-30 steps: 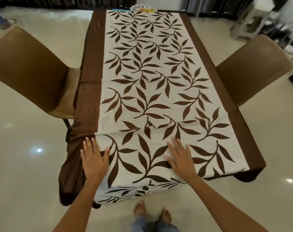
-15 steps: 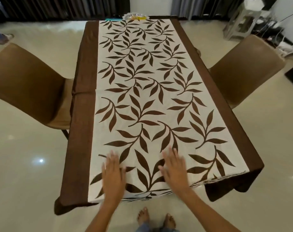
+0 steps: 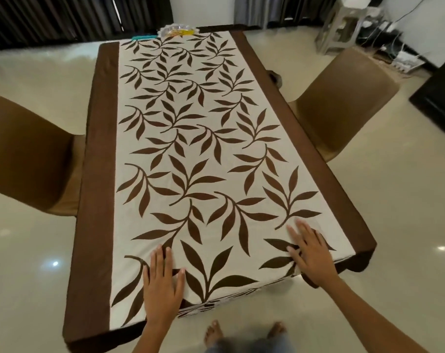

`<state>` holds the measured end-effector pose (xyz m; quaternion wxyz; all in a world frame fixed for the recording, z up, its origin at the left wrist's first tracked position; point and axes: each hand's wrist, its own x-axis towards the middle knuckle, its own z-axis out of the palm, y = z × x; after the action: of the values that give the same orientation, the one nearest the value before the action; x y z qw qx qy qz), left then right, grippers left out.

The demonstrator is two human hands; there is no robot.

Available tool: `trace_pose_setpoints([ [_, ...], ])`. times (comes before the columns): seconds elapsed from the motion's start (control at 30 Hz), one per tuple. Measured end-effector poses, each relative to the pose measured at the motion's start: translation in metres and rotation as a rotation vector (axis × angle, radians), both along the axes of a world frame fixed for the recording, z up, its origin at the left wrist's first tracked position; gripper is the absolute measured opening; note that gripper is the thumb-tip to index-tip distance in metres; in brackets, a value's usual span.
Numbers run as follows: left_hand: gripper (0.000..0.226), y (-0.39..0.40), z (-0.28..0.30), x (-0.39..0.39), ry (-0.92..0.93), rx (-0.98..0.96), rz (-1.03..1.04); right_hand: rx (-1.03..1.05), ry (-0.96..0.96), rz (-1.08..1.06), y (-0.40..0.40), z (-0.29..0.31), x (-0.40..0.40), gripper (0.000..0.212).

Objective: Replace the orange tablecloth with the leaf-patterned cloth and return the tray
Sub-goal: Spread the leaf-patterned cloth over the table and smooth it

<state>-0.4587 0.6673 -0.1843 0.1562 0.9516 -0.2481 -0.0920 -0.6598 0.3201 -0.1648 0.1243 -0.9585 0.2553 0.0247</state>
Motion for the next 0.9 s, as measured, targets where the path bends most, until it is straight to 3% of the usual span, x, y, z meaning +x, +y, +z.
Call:
trace_pose_setpoints([
  [0.17, 0.069, -0.005, -0.001, -0.001, -0.003, 0.007, 0.001, -0.038, -0.011, -0.096, -0.062, -0.005, -0.045, 0.06],
  [0.33, 0.053, -0.053, 0.011, -0.013, -0.042, 0.076, 0.236, -0.007, -0.042, -0.062, -0.108, -0.002, -0.067, 0.058],
  [0.6, 0.029, -0.31, 0.058, -0.131, 0.145, -0.325, 0.112, 0.172, -0.174, 0.195, -0.198, 0.012, -0.094, 0.035],
  [0.77, 0.02, -0.433, 0.093, -0.183, 0.311, -0.45, 0.0, 0.598, -0.144, 0.001, -0.275, 0.028, -0.095, 0.02],
  [0.9, 0.019, -0.496, 0.117, -0.198, 0.364, -0.548, 0.027, 0.756, -0.177, -0.049, -0.329, 0.051, -0.078, 0.016],
])
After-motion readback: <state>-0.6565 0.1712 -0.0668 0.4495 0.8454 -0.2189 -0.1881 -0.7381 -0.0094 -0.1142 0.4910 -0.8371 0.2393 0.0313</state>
